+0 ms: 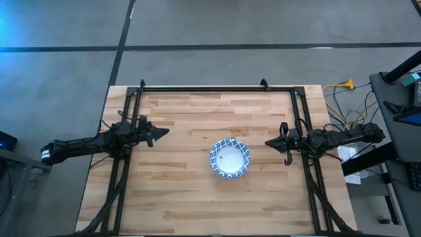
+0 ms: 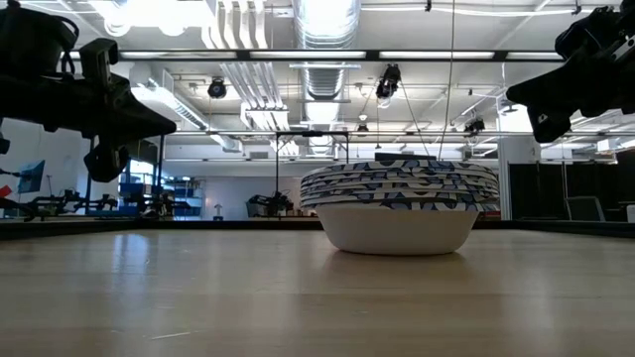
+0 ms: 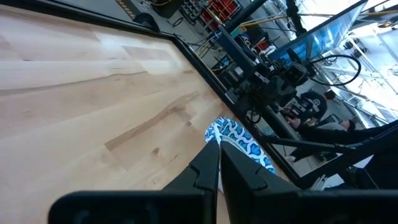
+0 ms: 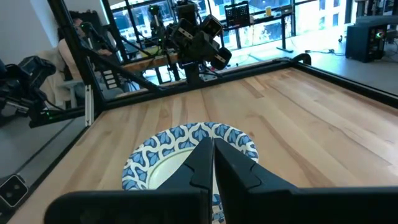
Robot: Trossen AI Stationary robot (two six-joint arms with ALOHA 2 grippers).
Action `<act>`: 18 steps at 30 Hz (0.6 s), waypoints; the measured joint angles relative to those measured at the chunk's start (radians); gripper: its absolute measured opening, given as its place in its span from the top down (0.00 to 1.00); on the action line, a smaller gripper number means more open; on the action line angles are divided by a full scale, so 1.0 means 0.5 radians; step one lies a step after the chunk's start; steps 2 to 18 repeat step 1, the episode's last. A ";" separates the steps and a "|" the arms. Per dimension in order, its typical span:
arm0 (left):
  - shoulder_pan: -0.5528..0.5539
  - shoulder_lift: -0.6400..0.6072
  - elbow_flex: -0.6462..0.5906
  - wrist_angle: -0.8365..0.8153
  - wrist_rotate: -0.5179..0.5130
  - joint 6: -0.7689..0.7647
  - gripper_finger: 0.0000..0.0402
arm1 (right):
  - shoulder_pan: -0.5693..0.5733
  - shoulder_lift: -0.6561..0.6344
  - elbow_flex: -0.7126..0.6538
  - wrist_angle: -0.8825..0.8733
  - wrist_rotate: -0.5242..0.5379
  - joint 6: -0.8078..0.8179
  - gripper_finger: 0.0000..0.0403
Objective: Nest bowls inside each other
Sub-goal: Return to Home Position
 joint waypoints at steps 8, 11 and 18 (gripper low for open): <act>0.000 -0.003 0.000 0.000 0.000 0.000 1.00 | 0.000 0.000 0.000 0.001 0.001 -0.001 0.98; 0.000 -0.003 0.000 0.000 0.000 0.000 1.00 | 0.000 0.000 0.000 0.001 0.001 -0.001 0.98; 0.000 -0.003 0.000 0.000 0.000 0.000 1.00 | 0.000 0.000 0.000 0.001 0.001 -0.001 0.98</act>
